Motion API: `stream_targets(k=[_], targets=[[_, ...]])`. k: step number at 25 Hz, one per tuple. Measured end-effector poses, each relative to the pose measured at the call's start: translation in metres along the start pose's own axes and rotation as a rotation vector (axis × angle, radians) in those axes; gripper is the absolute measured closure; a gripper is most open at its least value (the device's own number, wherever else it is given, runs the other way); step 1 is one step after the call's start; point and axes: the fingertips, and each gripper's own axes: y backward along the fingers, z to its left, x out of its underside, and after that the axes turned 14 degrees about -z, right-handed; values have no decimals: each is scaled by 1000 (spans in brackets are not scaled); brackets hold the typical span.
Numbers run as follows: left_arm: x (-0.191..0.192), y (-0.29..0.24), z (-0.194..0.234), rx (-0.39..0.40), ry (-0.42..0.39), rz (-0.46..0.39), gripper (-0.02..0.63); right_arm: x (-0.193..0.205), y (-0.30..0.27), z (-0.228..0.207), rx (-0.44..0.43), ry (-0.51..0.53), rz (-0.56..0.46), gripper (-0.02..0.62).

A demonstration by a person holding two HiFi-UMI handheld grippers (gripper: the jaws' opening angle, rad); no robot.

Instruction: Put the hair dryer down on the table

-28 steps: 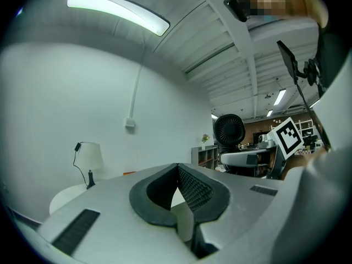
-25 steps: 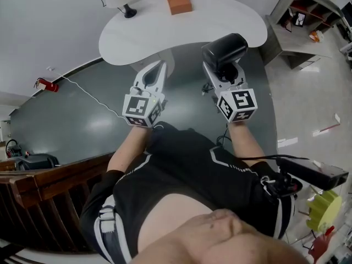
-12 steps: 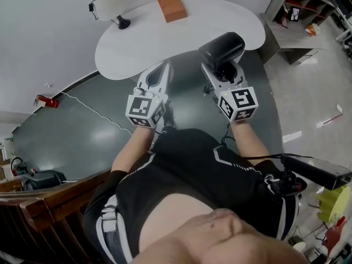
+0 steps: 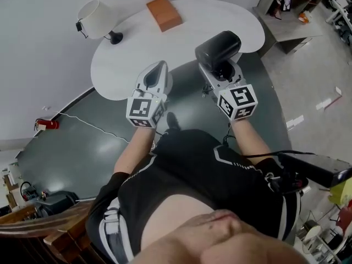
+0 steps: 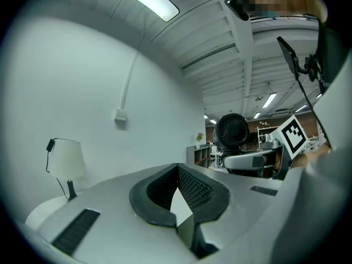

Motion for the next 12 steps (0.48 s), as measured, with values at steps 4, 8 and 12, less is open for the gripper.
stream_targets(k=[4,8,12], targets=[[2,-17,22,51,3,-8,574,10,-27,-9,50,5,3,339],[6,-31,51,77,13,-5,574,16,-55,-14,98,5,-2,339],[13,-44,77,116,34,-9,574,24,-82,-15,152,-13,-10,339]])
